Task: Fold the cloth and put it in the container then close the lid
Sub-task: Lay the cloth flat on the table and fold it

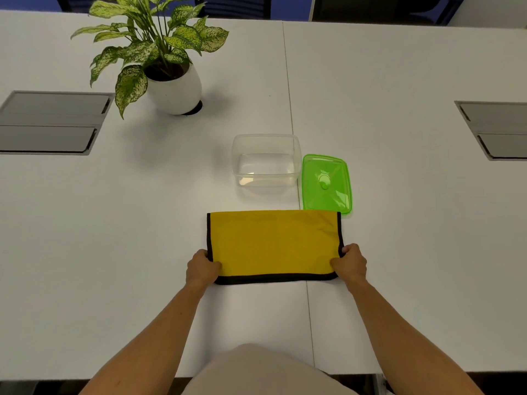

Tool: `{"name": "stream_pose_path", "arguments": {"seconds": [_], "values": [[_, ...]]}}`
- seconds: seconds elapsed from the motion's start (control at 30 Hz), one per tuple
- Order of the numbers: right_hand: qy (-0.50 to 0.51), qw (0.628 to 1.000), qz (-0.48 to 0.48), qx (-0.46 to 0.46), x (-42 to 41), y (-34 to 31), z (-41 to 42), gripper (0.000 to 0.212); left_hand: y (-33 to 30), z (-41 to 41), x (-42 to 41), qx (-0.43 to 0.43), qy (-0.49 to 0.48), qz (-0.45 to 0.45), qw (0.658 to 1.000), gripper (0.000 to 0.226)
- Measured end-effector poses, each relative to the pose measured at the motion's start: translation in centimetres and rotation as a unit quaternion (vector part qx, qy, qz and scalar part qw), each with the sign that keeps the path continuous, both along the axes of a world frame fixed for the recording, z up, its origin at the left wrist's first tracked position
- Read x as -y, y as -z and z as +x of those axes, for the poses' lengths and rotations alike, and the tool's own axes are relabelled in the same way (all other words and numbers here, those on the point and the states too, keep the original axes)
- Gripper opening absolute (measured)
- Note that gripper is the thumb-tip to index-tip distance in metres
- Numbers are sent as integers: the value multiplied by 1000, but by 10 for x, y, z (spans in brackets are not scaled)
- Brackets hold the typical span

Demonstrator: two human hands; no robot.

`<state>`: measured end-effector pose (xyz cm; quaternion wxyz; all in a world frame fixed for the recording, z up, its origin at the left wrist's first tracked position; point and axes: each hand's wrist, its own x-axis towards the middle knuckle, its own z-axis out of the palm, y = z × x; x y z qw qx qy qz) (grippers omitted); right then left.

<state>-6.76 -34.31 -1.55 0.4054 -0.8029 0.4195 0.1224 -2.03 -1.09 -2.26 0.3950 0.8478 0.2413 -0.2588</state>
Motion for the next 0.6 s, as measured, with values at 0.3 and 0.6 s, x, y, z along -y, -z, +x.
{"name": "stream_pose_path", "arguments": {"seconds": [0.3, 0.6], "values": [[0, 981, 122, 152, -15, -39, 6, 67, -50, 25, 3, 80, -28, -103, 991, 39], [-151, 953, 92, 247, -81, -99, 33, 68, -118, 39, 56, 217, 82, -143, 962, 29]]}}
